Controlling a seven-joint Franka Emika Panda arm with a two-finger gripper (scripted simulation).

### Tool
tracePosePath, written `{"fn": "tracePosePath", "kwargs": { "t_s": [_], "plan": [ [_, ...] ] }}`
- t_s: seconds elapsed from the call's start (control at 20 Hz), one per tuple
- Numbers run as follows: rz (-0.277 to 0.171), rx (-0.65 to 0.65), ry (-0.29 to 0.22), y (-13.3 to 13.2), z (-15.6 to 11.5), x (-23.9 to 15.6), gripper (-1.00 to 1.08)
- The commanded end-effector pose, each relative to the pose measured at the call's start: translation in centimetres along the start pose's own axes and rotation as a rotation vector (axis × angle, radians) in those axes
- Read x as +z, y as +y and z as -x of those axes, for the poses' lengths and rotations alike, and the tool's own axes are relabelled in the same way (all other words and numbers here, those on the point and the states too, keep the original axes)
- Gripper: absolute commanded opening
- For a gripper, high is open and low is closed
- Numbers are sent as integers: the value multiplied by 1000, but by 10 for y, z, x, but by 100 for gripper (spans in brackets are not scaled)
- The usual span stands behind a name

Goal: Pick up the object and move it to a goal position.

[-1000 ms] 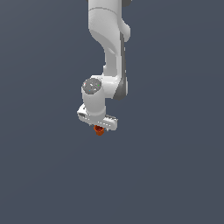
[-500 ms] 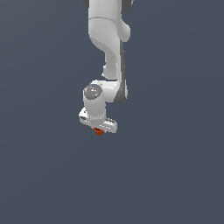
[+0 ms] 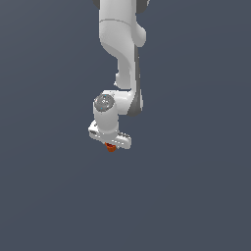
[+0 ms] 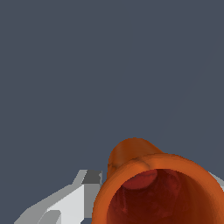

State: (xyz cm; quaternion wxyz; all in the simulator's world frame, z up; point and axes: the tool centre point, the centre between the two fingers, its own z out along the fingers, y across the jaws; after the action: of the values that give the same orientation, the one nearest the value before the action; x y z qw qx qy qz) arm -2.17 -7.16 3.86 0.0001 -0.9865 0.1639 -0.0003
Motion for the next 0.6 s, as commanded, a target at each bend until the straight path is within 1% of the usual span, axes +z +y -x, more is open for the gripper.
{"fn": "tracePosePath", "kwargs": {
  "t_s": [0.0, 0.25, 0.4, 0.55],
  "plan": [
    [0, 0, 0, -1, 0, -1, -100],
    [0, 0, 0, -18, -2, -11, -100],
    [0, 0, 0, -36, -3, -22, -100],
    [0, 0, 0, -60, -5, -36, -100]
  ]
}}
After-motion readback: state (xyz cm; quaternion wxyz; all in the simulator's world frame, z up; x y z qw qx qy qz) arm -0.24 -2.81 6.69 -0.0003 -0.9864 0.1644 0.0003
